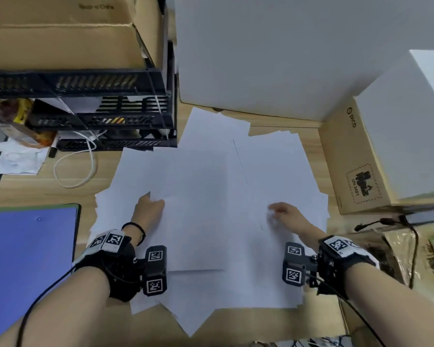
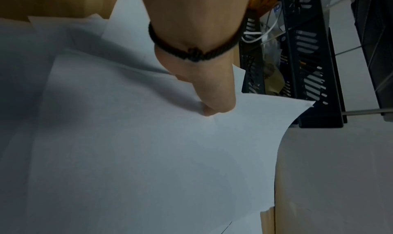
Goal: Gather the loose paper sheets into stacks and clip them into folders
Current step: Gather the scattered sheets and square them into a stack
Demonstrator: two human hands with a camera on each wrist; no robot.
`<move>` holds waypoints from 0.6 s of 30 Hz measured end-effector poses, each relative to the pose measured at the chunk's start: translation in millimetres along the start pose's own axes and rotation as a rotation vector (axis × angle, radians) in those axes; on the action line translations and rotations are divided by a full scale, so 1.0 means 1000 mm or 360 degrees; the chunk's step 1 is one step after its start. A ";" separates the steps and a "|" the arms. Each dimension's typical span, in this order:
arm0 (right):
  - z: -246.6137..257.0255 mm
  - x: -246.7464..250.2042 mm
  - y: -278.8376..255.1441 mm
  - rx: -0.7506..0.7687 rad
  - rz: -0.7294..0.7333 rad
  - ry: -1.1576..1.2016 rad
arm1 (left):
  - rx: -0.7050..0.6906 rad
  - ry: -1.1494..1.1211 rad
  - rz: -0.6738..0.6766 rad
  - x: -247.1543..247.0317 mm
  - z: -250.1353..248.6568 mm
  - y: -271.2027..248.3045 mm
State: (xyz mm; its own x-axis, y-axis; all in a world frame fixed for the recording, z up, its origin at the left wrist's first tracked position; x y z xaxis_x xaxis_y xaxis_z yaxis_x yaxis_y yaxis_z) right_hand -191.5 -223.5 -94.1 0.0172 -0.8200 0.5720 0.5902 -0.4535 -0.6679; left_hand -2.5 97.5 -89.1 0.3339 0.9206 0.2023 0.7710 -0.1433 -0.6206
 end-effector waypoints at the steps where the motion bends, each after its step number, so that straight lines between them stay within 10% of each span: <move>1: -0.007 0.016 0.009 0.0014 -0.0211 -0.0001 | 0.0009 0.0003 0.0000 -0.004 0.000 0.004; 4: -0.022 0.044 0.038 0.0039 -0.0503 -0.0162 | 0.0009 -0.0004 -0.0056 -0.010 0.006 0.016; 13: 0.036 -0.039 0.024 0.0606 0.0298 -0.0890 | -0.0084 0.0321 -0.0310 -0.027 -0.006 0.029; 18: 0.017 0.016 0.053 0.0312 -0.0433 -0.0276 | 0.0020 0.0434 -0.0363 -0.014 -0.004 0.037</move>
State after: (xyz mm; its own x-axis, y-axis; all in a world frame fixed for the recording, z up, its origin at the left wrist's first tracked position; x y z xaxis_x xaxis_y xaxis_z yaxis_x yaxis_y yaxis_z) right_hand -146.3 -255.0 -112.7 -0.0349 -0.6002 0.7991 0.7351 -0.5572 -0.3863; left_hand 23.8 77.9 -111.8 0.2877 0.7975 0.5302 0.8362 0.0607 -0.5450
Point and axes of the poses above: each hand's wrist, its own y-axis towards the middle knuckle, its own x-axis out of the back of the hand, z = x × y, the point moved 4 cm from there along y, towards the middle knuckle, and after that the axes turned 12 degrees about -y, right-handed, at the moved point
